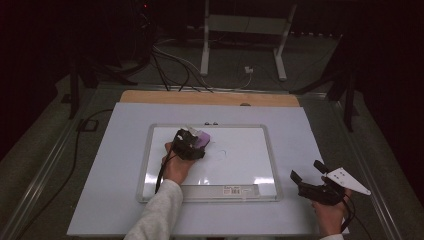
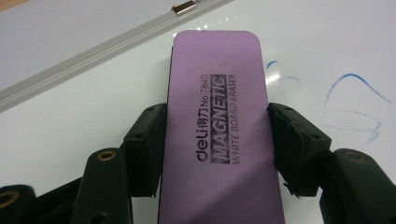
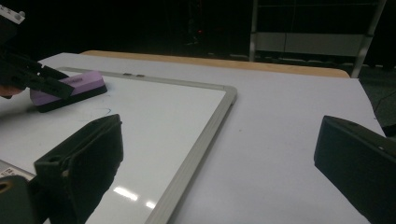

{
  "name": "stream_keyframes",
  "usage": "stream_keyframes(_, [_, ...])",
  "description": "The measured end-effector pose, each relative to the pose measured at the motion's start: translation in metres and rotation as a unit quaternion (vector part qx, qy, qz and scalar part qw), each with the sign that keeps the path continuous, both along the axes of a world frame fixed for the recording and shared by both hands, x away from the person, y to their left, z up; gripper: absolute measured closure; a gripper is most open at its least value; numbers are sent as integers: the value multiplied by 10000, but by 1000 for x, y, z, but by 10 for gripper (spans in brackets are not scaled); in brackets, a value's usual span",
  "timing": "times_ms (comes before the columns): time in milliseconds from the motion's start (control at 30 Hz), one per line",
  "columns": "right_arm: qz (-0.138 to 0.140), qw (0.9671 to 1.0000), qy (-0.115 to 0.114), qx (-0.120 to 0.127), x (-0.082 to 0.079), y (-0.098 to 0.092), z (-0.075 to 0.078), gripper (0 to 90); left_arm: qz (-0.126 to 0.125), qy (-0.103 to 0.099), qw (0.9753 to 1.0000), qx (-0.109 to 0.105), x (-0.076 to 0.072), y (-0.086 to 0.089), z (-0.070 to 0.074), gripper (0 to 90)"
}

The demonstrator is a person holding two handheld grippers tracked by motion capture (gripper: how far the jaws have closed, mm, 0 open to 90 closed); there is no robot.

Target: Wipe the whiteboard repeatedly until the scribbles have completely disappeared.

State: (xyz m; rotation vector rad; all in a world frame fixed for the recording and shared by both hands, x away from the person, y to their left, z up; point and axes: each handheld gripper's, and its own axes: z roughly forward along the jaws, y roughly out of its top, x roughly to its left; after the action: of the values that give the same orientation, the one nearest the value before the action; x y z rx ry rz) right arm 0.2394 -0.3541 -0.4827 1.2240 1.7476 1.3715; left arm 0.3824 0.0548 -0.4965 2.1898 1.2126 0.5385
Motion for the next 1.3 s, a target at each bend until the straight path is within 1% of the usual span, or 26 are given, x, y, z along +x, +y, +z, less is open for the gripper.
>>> stream_keyframes(67, [-1,10000,-1,-1,0,0,0,19,-65,62,9999,-70,-2,-3,0,420])
stream_keyframes(167, [-5,10000,-9,12,0,0,0,19,-278,70,9996,-89,-10,-12,0,420])
stream_keyframes(333, [-5,10000,-11,7,0,0,0,19,-628,102,9977,-239,-26,-30,-1,420])
stream_keyframes(433, [4,10000,-3,0,0,0,0,19,-846,83,9960,-260,-34,-41,-1,420])
stream_keyframes(500, [-3,10000,-6,0,0,0,0,19,-914,-15,9957,-158,-36,-44,-1,419])
stream_keyframes(533, [-5,10000,-16,7,0,0,0,19,-909,2,9957,-172,-34,-43,-1,420])
stream_keyframes(567, [-10,10000,-13,16,-1,0,0,19,-851,-17,9962,-154,-32,-41,-1,420])
stream_keyframes(633, [-22,10000,-12,20,-1,-1,1,19,-680,-15,9976,-106,-26,-35,-1,419])
stream_keyframes(733, [-22,10000,-11,18,-1,-2,0,19,-339,-18,9994,-35,-17,-25,0,420])
stream_keyframes(867, [-21,10000,-13,24,-1,-1,0,19,14,-6,10000,-38,-7,-13,0,420])
stream_keyframes(933, [-24,10000,-13,20,-1,-1,1,19,115,9,9999,-52,-3,-10,0,420])
stream_keyframes(1000, [-29,10000,-13,32,-1,-2,1,19,134,58,9999,-56,1,-9,0,420])
stream_keyframes(1067, [-26,10000,-14,27,-1,-2,1,19,109,78,9999,20,3,-12,1,420])
stream_keyframes(1167, [-17,10000,-15,23,-1,-1,1,19,82,110,9999,7,5,-16,2,420])
stream_keyframes(1233, [-16,10000,-18,27,-1,-1,1,19,-21,142,9999,-43,4,-19,1,420])
stream_keyframes(1300, [-17,10000,-15,25,-1,-2,1,19,-168,136,9998,-21,1,-24,2,420])
